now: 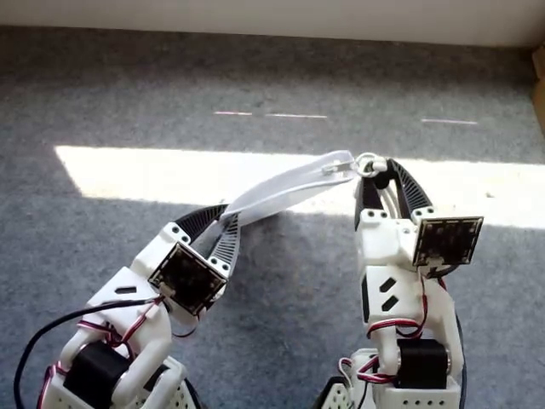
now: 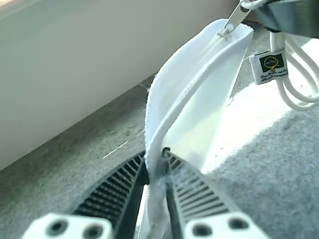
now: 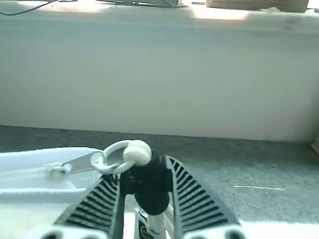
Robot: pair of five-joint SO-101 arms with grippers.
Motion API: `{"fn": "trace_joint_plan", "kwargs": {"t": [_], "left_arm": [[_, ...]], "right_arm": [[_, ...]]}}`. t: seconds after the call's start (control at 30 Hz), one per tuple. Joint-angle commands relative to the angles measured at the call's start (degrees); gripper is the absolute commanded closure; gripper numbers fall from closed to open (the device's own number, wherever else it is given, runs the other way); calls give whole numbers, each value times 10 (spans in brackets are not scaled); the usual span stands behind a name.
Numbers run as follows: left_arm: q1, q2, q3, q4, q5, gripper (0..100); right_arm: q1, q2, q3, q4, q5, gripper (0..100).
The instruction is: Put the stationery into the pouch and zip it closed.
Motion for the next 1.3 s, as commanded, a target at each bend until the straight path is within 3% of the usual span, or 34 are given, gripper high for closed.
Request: {"fn": "trace_joint_plan", "kwargs": {"t": [0.0, 0.53, 0.8, 1.27], "left_arm": [[-44, 0, 6, 6, 0, 994], [-44, 0, 6, 7, 0, 994], [-44, 0, 6, 7, 0, 994], [-44, 0, 6, 7, 0, 994]], "right_arm": [[44, -12, -8, -7, -2, 992], [47, -12, -8, -7, -2, 992], [100, -12, -12, -8, -2, 992], [108, -15, -12, -8, -2, 992]]}}
